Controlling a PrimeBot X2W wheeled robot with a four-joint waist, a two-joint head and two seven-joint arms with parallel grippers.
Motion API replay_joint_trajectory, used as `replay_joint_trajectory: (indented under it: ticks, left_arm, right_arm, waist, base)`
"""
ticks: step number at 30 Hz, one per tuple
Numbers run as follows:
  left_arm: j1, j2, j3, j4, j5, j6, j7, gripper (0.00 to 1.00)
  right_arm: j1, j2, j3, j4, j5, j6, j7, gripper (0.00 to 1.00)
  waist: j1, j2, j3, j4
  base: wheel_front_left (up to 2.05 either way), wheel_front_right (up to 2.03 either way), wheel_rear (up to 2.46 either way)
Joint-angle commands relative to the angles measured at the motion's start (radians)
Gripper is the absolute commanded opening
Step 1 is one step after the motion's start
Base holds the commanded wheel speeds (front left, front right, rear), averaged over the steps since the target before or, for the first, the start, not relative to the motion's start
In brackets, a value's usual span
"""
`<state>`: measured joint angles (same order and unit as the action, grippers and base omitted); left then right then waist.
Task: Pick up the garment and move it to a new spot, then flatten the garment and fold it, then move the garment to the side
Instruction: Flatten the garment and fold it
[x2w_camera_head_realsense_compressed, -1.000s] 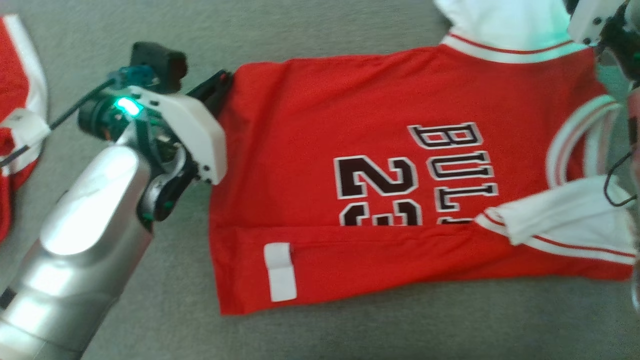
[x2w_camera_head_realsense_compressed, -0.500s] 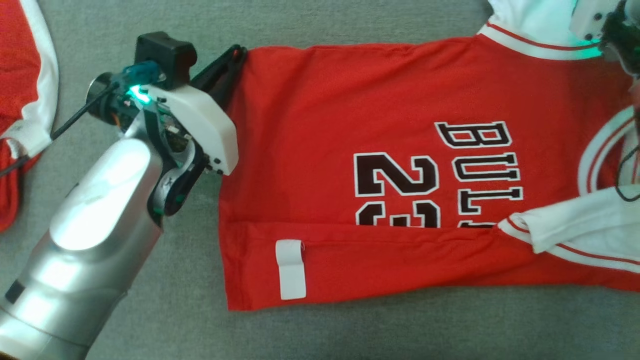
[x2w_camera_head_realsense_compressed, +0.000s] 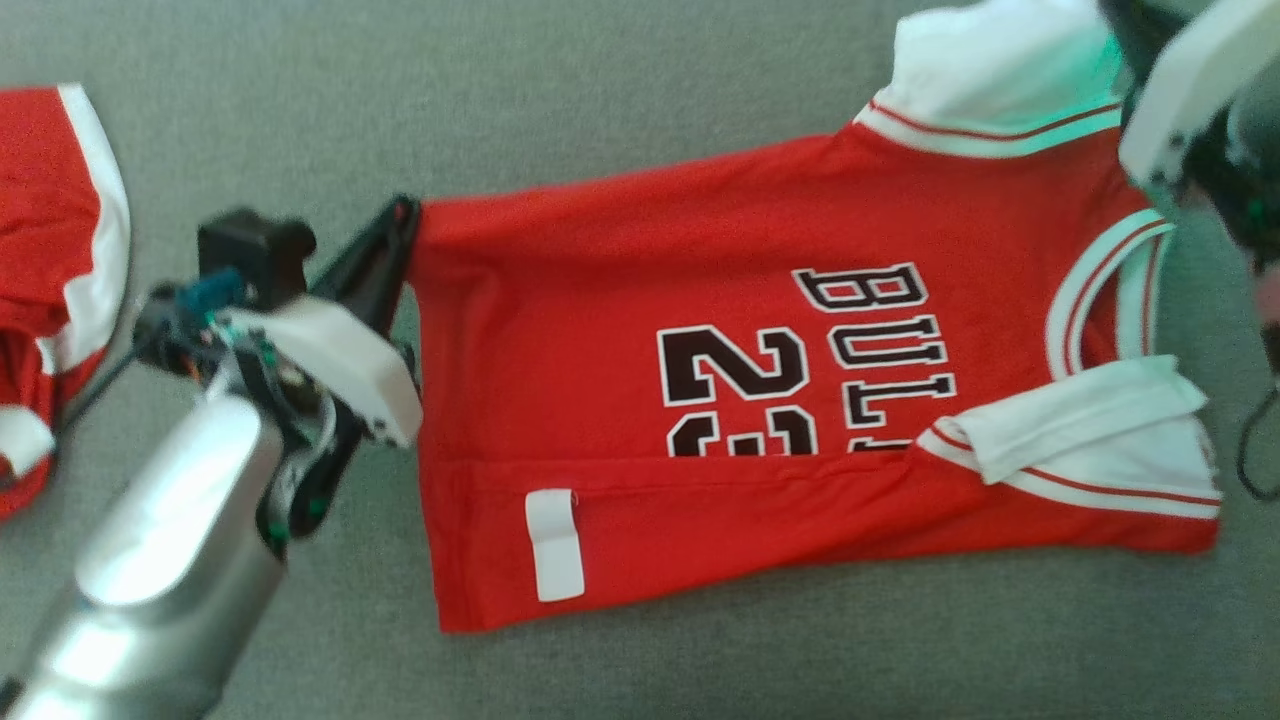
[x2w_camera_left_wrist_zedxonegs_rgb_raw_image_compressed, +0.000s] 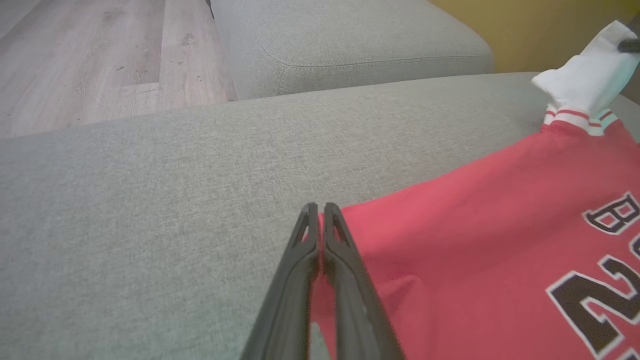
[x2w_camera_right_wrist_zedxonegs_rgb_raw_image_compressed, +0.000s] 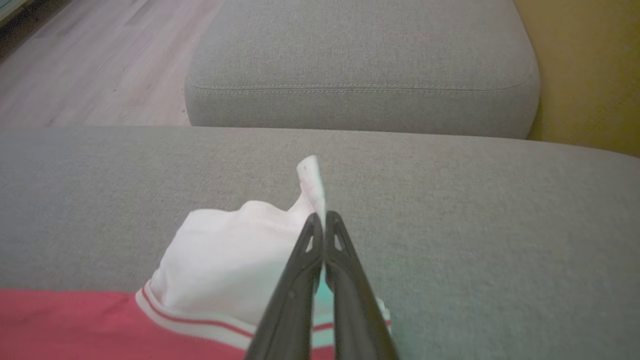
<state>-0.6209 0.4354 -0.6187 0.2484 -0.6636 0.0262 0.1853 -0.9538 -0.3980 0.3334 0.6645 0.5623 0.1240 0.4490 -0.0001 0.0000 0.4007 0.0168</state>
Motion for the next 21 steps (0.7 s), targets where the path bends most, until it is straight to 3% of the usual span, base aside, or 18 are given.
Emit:
replay_joint_trajectory:
  ticks: [1,7,12,21]
  left_arm:
    - [0.019,0.045,0.042,-0.045,-0.012,0.001,-0.020,0.00]
    - [0.142,0.065,0.032,-0.085,-0.026,0.033,-0.030,0.00]
    - [0.224,0.075,0.027,-0.107,-0.033,0.063,-0.040,0.00]
    - [0.265,0.070,0.016,-0.077,-0.023,0.081,-0.079,0.00]
  right_arm:
    - [0.050,-0.038,0.020,-0.078,0.039,0.007,0.013,0.00]
    - [0.196,-0.098,0.031,-0.196,0.097,0.007,0.057,0.00]
    - [0.324,-0.126,-0.019,-0.280,0.106,0.007,0.108,0.00]
    - [0.588,-0.082,-0.186,-0.491,-0.005,0.007,0.249,0.00]
  waist:
    - [0.0001,0.0000,-0.056,-0.020]
    - [0.0001,0.0000,-0.115,-0.037]
    - [0.0001,0.0000,-0.146,-0.037]
    - [0.0001,0.0000,-0.161,-0.042]
  base:
    - [0.00,0.00,0.00]
    - [0.00,0.00,0.00]
    - [0.00,0.00,0.00]
    - [0.00,0.00,0.00]
